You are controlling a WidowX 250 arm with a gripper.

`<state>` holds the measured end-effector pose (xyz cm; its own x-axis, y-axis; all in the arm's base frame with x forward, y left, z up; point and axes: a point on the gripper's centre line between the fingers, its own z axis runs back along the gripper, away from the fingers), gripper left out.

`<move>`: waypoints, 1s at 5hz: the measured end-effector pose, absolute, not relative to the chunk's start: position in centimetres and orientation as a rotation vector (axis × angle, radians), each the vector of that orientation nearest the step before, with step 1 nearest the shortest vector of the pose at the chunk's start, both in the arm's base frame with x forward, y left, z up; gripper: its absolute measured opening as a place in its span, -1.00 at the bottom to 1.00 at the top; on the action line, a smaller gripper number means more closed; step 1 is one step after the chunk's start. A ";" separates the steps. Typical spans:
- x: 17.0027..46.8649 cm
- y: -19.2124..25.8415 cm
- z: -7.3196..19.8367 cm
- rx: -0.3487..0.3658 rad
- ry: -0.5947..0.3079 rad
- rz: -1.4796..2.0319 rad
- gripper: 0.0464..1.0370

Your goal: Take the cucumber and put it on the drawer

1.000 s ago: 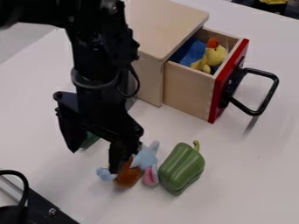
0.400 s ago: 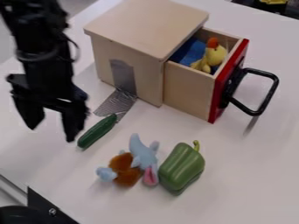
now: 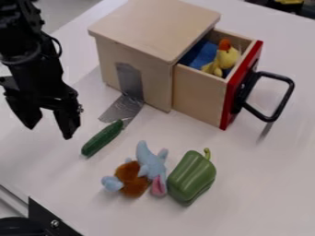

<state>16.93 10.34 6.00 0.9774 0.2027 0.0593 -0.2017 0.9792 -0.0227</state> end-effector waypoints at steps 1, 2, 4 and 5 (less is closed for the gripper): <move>18.6 8.9 4.3 -0.019 -0.056 0.132 0.92; 20.3 8.1 2.3 0.000 -0.038 0.081 0.92; 21.2 8.2 -0.5 0.051 0.019 0.035 0.31; 21.1 7.6 -0.6 0.085 0.028 0.003 -0.27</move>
